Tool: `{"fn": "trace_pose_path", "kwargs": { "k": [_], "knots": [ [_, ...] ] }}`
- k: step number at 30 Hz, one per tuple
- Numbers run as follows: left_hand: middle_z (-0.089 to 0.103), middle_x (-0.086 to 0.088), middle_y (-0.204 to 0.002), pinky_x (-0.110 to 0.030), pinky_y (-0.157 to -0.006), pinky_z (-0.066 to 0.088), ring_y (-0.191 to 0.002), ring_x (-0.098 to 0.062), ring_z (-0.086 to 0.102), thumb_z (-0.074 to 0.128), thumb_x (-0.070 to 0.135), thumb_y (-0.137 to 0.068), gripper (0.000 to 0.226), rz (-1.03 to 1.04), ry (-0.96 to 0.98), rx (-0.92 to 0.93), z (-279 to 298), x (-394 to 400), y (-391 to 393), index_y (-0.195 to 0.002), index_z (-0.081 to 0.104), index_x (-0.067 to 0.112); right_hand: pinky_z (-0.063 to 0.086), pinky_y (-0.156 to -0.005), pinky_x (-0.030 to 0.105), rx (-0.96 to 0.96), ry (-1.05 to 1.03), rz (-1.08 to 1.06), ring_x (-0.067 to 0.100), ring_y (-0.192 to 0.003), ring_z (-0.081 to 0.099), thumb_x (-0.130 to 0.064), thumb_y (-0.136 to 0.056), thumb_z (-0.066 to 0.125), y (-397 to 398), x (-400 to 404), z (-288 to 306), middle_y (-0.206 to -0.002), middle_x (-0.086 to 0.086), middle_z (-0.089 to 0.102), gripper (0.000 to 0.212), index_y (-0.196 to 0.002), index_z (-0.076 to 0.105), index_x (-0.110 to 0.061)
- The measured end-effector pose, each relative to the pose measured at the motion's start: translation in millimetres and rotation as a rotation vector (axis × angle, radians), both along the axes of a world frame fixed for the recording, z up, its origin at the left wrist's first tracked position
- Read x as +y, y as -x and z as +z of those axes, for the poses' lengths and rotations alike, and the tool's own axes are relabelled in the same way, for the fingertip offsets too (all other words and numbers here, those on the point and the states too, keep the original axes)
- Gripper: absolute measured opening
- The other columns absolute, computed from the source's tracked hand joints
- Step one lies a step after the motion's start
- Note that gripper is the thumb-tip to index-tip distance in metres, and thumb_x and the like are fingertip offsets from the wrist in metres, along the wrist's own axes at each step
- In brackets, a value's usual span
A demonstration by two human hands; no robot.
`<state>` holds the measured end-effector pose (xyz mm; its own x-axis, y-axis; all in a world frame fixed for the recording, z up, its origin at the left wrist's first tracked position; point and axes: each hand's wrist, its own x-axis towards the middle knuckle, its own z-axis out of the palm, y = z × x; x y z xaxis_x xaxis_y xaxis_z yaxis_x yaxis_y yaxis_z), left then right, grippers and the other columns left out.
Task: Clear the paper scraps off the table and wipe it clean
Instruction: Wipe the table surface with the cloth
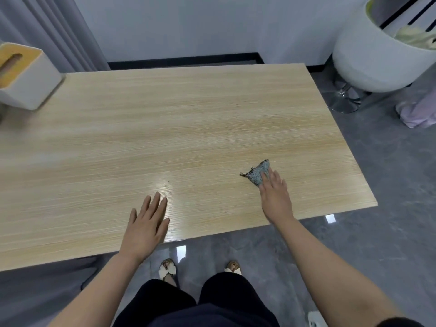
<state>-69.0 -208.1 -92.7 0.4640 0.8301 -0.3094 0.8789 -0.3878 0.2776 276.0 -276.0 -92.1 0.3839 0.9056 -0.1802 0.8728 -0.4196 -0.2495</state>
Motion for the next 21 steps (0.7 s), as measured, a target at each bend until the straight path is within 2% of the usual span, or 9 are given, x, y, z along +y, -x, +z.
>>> {"fn": "trace_pose_path", "kwargs": {
  "k": [2, 4, 7, 9, 11, 14, 17, 19, 21],
  "knots": [
    [-0.011, 0.013, -0.152, -0.045, -0.116, 0.001, -0.141, -0.01, -0.016, -0.005, 0.06, -0.08, 0.077, -0.019, 0.016, -0.006, 1.0, 0.3, 1.6, -0.148, 0.002, 0.024, -0.001, -0.116, 0.035, -0.023, -0.004, -0.055, 0.022, -0.146, 0.003, -0.02, -0.103, 0.024, 12.5, 0.0, -2.2, -0.158, 0.009, 0.006, 0.047, -0.149, 0.017, -0.014],
    [-0.012, 0.012, -0.152, -0.044, -0.116, 0.0, -0.14, -0.01, -0.017, -0.006, 0.058, -0.079, 0.077, -0.033, 0.017, -0.011, 1.7, 0.0, 2.7, -0.147, 0.0, 0.024, 0.006, -0.116, 0.038, -0.071, -0.026, -0.053, 0.028, -0.144, 0.013, -0.011, -0.1, 0.035, 35.0, 0.3, -6.0, -0.156, 0.013, 0.015, 0.048, -0.147, 0.025, -0.01],
    [-0.012, 0.011, -0.152, -0.041, -0.115, -0.001, -0.141, -0.011, -0.017, -0.005, 0.057, -0.081, 0.073, -0.059, 0.011, -0.025, 0.9, -0.7, 6.2, -0.146, -0.001, 0.024, 0.033, -0.107, 0.043, -0.098, -0.036, 0.095, 0.033, -0.131, 0.042, -0.002, -0.081, 0.064, 83.5, 3.4, -11.0, -0.144, 0.017, 0.042, 0.059, -0.136, 0.045, -0.007],
    [-0.009, 0.01, -0.153, -0.042, -0.115, 0.001, -0.141, -0.012, -0.013, -0.003, 0.053, -0.084, 0.071, -0.065, 0.011, -0.056, -0.4, -0.3, 7.8, -0.147, 0.003, 0.022, 0.043, -0.1, 0.041, -0.064, -0.003, 0.254, 0.029, -0.125, 0.049, -0.004, -0.072, 0.071, 123.5, 6.1, -12.0, -0.139, 0.013, 0.049, 0.065, -0.133, 0.049, -0.01],
    [-0.004, 0.007, -0.154, -0.046, -0.114, 0.007, -0.142, -0.015, -0.008, -0.001, 0.048, -0.085, 0.069, -0.078, 0.004, -0.069, -0.7, 0.9, 8.5, -0.147, 0.009, 0.019, 0.039, -0.104, 0.04, -0.013, -0.006, 0.442, 0.025, -0.127, 0.048, -0.013, -0.077, 0.065, 160.9, 4.9, -11.2, -0.141, 0.007, 0.048, 0.057, -0.133, 0.051, -0.016],
    [0.005, 0.002, -0.155, -0.051, -0.112, 0.014, -0.143, -0.02, 0.001, 0.006, 0.042, -0.088, 0.067, -0.1, -0.02, -0.07, -1.7, 1.6, 10.5, -0.147, 0.016, 0.015, 0.034, -0.107, 0.039, 0.033, -0.021, 0.592, 0.017, -0.129, 0.047, -0.028, -0.092, 0.039, 179.1, 3.3, -9.0, -0.141, 0.001, 0.049, 0.041, -0.129, 0.056, -0.022],
    [0.005, 0.003, -0.155, -0.048, -0.112, 0.013, -0.143, -0.02, 0.0, 0.005, 0.042, -0.088, 0.065, -0.112, -0.034, -0.052, -2.6, 1.4, 12.1, -0.147, 0.014, 0.017, 0.031, -0.11, 0.043, 0.017, -0.011, 0.694, 0.021, -0.133, 0.041, -0.026, -0.095, 0.038, 152.2, 7.0, -9.9, -0.146, 0.004, 0.042, 0.042, -0.135, 0.048, -0.02],
    [0.0, 0.005, -0.155, -0.043, -0.113, 0.006, -0.143, -0.017, -0.005, 0.001, 0.044, -0.088, 0.066, -0.106, -0.035, -0.052, -2.2, 0.5, 12.5, -0.148, 0.01, 0.02, 0.019, -0.116, 0.046, 0.04, -0.016, 0.622, 0.025, -0.141, 0.027, -0.018, -0.099, 0.038, 122.3, 14.3, -9.4, -0.153, 0.005, 0.028, 0.045, -0.144, 0.034, -0.016],
    [-0.008, 0.009, -0.154, -0.039, -0.113, -0.002, -0.142, -0.013, -0.013, -0.004, 0.047, -0.084, 0.067, -0.092, -0.006, -0.049, -1.9, -0.5, 12.2, -0.147, 0.001, 0.023, 0.009, -0.119, 0.042, -0.007, -0.031, 0.457, 0.025, -0.145, 0.013, -0.015, -0.102, 0.032, 89.1, 18.6, -3.8, -0.157, 0.006, 0.014, 0.048, -0.148, 0.022, -0.014]
  ]
}}
